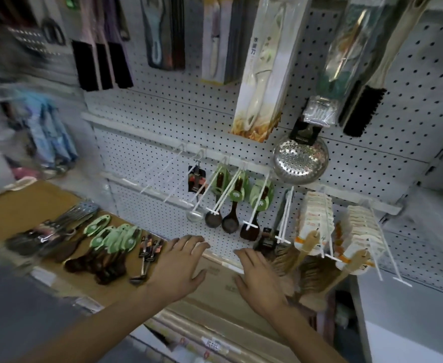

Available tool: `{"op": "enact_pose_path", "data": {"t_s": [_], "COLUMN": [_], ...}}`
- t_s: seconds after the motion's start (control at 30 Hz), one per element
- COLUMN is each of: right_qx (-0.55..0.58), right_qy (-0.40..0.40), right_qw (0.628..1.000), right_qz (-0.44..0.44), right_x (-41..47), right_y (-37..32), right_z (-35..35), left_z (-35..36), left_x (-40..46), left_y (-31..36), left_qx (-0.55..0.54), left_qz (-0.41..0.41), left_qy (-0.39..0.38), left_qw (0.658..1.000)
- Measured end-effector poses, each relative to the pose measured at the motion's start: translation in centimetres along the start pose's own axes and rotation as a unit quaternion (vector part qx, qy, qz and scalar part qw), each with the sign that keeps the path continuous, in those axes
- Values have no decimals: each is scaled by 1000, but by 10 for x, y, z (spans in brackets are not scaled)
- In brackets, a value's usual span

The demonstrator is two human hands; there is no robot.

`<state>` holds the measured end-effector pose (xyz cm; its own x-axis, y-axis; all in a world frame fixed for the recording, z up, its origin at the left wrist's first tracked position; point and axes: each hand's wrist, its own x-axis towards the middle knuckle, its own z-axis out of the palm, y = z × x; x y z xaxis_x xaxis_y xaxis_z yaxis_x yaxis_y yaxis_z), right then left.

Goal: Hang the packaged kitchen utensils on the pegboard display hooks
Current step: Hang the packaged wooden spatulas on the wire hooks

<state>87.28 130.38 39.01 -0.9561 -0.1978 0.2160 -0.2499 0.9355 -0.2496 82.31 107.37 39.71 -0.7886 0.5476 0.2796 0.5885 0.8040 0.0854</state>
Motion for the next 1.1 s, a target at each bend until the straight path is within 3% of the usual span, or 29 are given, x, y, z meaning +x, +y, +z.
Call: {"op": "enact_pose_path", "data": {"t_s": [0.73, 1.1], "right_qx": [41, 42], "right_qy": [-38, -107], "right_qw": [990, 976], "right_qz": [-126, -187], "right_x": [182, 296], "right_y": [-354, -457], "right_z": [121, 193], "left_z": [-99, -97], "left_x": [-204, -242], "left_y": [-338, -478], "left_qx": [25, 11], "left_qz": [-184, -272], "left_qy": [15, -9], "left_qw": [983, 962]}}
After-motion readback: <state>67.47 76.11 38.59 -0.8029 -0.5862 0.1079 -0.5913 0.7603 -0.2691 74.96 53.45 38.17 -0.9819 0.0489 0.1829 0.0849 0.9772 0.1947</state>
